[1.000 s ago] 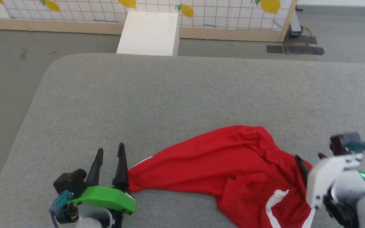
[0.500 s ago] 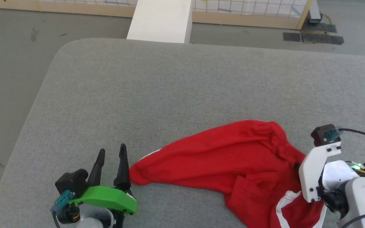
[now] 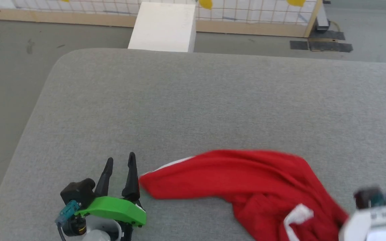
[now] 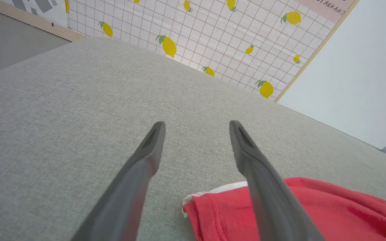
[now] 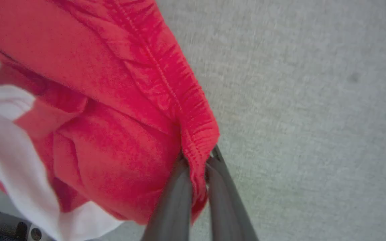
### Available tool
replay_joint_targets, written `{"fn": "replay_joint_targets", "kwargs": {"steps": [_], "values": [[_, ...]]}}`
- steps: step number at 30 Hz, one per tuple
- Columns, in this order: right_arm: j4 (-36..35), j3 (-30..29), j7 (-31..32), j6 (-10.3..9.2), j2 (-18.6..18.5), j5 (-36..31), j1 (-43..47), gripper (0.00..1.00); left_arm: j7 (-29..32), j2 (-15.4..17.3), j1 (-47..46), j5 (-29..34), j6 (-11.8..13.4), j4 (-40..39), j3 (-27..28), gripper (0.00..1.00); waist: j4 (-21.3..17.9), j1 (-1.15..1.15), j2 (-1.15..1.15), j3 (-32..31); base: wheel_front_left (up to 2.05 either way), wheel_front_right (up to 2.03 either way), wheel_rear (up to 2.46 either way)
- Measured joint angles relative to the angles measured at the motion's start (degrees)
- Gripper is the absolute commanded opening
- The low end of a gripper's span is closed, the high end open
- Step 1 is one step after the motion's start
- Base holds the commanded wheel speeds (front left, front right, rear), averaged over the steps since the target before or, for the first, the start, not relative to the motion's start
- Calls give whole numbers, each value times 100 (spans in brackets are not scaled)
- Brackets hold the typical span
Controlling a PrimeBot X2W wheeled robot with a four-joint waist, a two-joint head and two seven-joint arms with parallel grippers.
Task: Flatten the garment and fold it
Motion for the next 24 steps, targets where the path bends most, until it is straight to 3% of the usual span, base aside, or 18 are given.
{"fn": "replay_joint_targets", "kwargs": {"steps": [7, 8, 9, 18, 24], "values": [[-38, -332, 94, 1, 276, 44, 510, 0, 0, -8, -2, -1, -18, 68, -14, 100, -159, 0, 0, 8, 0, 0, 0], [-31, -369, 65, 1, 325, 42, 510, 45, 1, -8, -2, -1, -20, 81, -15, 100, -175, 0, 0, 9, 0, 0, 0], [-33, -370, 47, 1, 342, 41, 509, 100, 1, -8, -3, -1, -23, 90, -16, 100, -184, 0, 0, 6, 0, 0, 0], [-641, -746, -285, 0, 541, 550, 67, 100, 1, -9, -4, -1, -42, 162, -25, 100, -187, 0, 0, -96, 0, 0, 0], [-269, -398, -281, 1, 536, 523, -776, 100, 0, -9, -5, -1, -43, 172, -47, 100, -171, 0, 0, -86, 0, 0, 0]]}}
